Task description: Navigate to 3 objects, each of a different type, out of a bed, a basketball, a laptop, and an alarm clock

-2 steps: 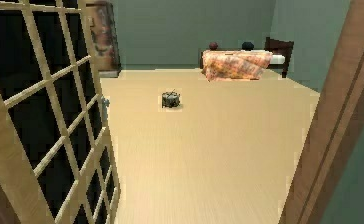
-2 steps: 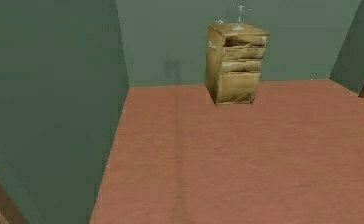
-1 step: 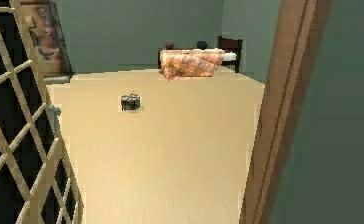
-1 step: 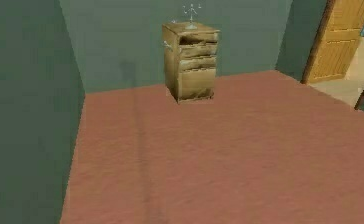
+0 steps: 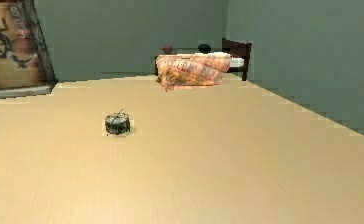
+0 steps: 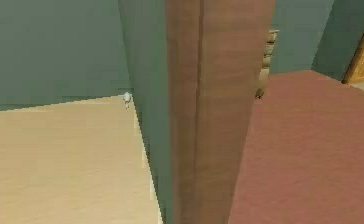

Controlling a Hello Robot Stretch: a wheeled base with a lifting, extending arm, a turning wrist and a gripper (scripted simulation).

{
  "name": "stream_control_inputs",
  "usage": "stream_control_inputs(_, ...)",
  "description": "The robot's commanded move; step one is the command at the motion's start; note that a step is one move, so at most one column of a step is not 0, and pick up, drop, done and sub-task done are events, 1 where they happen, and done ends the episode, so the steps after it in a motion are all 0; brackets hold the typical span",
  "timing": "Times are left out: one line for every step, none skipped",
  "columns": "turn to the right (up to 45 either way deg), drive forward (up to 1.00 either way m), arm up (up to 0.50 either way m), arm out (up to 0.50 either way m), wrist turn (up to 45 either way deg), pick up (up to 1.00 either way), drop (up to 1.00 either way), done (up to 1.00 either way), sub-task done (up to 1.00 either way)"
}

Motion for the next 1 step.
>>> stream_control_inputs(0.0, 1.00, 0.00, 0.00, 0.0, 0.00, 0.00, 0.00, 0.00)
